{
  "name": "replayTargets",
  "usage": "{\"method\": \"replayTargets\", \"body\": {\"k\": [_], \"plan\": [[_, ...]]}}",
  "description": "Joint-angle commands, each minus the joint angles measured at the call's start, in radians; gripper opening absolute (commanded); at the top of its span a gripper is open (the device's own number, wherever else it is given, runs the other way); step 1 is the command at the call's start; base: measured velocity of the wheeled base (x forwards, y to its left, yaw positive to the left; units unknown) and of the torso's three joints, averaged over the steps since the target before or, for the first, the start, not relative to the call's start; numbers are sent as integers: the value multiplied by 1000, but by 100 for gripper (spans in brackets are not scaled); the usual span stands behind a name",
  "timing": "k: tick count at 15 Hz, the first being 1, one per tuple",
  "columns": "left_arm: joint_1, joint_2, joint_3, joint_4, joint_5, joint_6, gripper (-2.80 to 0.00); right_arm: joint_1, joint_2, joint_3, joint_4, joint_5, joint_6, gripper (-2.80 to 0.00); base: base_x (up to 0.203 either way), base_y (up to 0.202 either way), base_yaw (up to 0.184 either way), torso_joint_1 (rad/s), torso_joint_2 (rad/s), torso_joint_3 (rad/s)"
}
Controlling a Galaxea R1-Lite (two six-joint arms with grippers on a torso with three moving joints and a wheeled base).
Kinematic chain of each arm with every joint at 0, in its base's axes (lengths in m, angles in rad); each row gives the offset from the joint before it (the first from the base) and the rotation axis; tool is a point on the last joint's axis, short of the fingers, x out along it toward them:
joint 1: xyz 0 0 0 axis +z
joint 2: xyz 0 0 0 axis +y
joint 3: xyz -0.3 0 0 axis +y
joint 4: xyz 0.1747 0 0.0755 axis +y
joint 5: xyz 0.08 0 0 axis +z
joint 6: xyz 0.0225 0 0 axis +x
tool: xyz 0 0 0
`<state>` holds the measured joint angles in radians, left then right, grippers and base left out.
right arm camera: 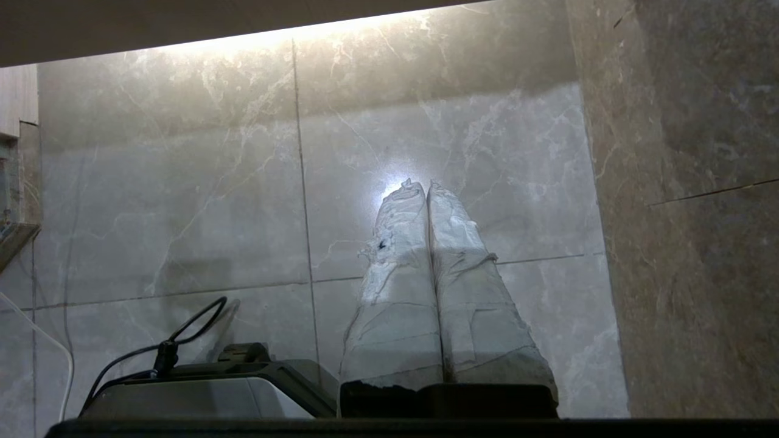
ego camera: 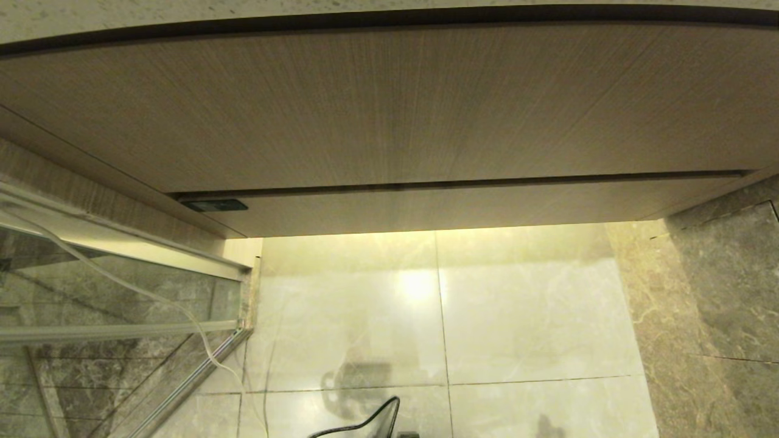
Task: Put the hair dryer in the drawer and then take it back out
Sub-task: Pull open the drawer
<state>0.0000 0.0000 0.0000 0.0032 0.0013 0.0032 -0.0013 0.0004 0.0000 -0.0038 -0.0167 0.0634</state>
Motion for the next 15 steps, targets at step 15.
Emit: {"method": "replayTargets", "body": {"k": [15], "plan": [[0,0,0,-2,0,0,-280,4,431,-948,630,274,-86,-280,0,0,0,0,0,0]]}}
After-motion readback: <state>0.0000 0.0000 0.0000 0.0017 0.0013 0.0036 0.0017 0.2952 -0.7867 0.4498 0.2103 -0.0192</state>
